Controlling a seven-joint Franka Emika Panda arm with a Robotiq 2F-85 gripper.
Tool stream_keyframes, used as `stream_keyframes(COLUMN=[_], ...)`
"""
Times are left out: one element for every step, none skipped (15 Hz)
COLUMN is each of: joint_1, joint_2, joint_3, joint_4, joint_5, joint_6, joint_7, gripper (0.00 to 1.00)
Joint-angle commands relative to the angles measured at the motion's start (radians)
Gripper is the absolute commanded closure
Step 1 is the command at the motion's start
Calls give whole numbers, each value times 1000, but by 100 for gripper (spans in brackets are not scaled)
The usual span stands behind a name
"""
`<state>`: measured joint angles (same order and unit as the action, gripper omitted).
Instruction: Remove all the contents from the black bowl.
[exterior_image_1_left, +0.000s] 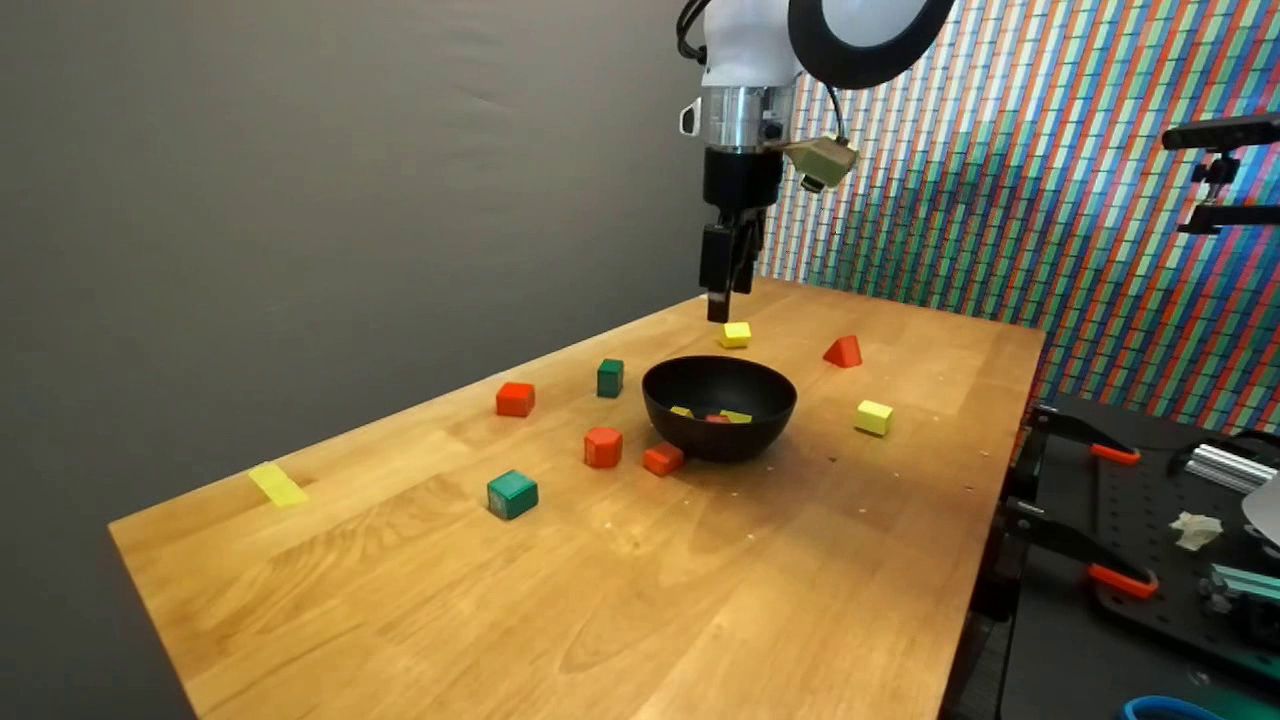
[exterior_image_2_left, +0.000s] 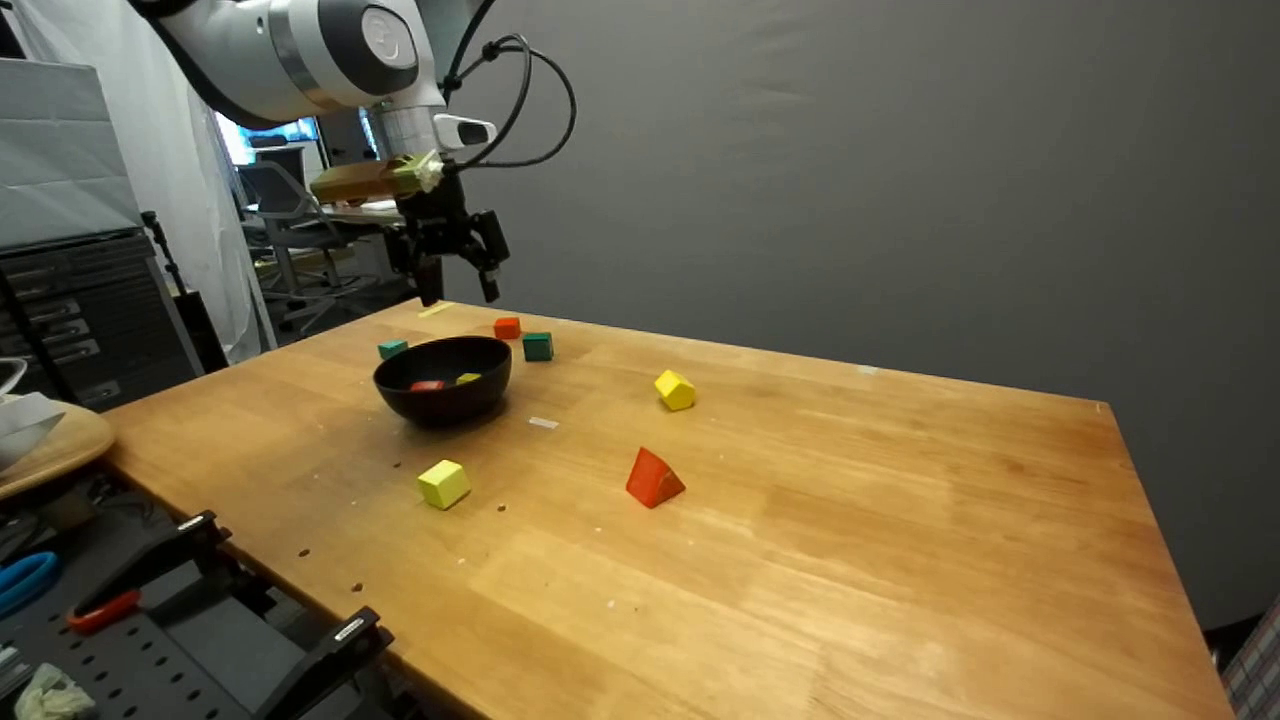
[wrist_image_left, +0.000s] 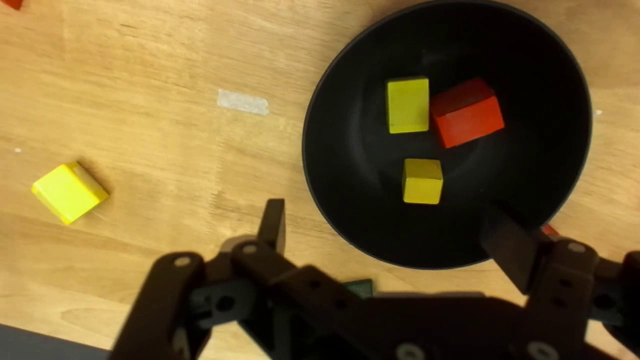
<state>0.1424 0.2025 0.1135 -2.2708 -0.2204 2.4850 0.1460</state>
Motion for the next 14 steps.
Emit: stream_keyframes(joint_1=[72,82,89,96,99,104,95,93,86,79,68,58,46,43], joint_2=[108,131,143,162,183,200,237,253,270,288,305,324,339,352], joint_3=[-45,-48,-44,-41,-37,-36,-33,-31,-30,-28,-22,-19,-10,-10], joint_4=[78,89,77,78,84,91,140,154,174,197,219,245,262,278], joint_5=[-136,-140,-129,-114,-98,-88,-63,-47,-29,-10,11,32,57,73], joint_6=[-11,-13,4,5,4,2,-18,-25,-35,-44,-58,-65,-75,-85], joint_7=[210,230,235,236,226,222,190,175,156,133,95,63,23,1], gripper=[0,0,0,0,0,0,0,0,0,0,0,0,0,0])
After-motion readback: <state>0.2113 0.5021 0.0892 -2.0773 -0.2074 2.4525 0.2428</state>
